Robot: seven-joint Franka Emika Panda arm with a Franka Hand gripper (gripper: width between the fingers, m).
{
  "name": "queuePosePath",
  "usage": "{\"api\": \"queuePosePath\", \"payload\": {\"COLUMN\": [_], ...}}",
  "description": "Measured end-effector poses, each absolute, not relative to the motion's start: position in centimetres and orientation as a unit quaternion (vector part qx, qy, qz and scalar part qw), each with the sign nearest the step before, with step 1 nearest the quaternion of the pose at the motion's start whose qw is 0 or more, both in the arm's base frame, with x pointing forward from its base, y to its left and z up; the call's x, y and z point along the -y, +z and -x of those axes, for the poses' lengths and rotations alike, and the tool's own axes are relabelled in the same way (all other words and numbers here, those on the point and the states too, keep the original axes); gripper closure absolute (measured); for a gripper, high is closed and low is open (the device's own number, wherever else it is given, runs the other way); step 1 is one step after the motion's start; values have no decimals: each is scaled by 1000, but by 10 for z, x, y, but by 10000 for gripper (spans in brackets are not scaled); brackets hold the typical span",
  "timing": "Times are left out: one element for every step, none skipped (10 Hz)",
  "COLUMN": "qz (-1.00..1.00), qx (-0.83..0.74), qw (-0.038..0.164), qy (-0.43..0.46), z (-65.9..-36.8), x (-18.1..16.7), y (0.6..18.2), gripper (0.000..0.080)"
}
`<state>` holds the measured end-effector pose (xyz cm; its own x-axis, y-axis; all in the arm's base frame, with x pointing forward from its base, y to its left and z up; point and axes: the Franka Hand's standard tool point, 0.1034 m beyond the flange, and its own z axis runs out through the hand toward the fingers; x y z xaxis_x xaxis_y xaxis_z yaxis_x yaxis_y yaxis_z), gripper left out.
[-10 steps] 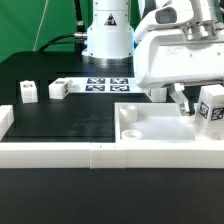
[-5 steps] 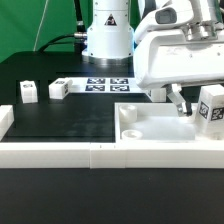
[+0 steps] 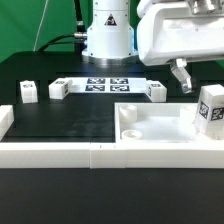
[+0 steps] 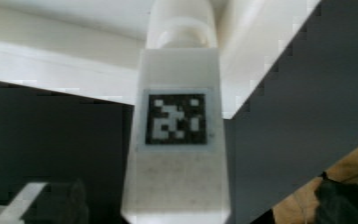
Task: Assemble one leg
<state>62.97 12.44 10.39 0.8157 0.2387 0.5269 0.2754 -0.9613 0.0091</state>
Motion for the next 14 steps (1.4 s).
{"api": "queuePosePath", "payload": {"qz": [958,969,974,981,984,987,987,988,988,988,988,988,988,988], "qx": [138,140,142,143,142,144,147,145,145,145,145,145,145,145], "qw": [36,42,43,43,44,46,49,51,51,51,51,51,51,51], "qy": [-250,-199,-171,-124,-99,-53,-30,-16,-19,-18,-18,-18,-18,-18], "z": [-627,-623,-627,-628,-633,-630,-632,-632,-633,-633,-632,-632,-632,-632], "x": [-126,-130,-129,-126,-122,-119,-118,-120,-120,-120,-120,-120,-120,-120], "y": [100,97,97,94,95,93,93,93,93,92,92,92,92,92], "gripper": [151,151,151,151,151,151,151,151,151,151,151,151,151,281]}}
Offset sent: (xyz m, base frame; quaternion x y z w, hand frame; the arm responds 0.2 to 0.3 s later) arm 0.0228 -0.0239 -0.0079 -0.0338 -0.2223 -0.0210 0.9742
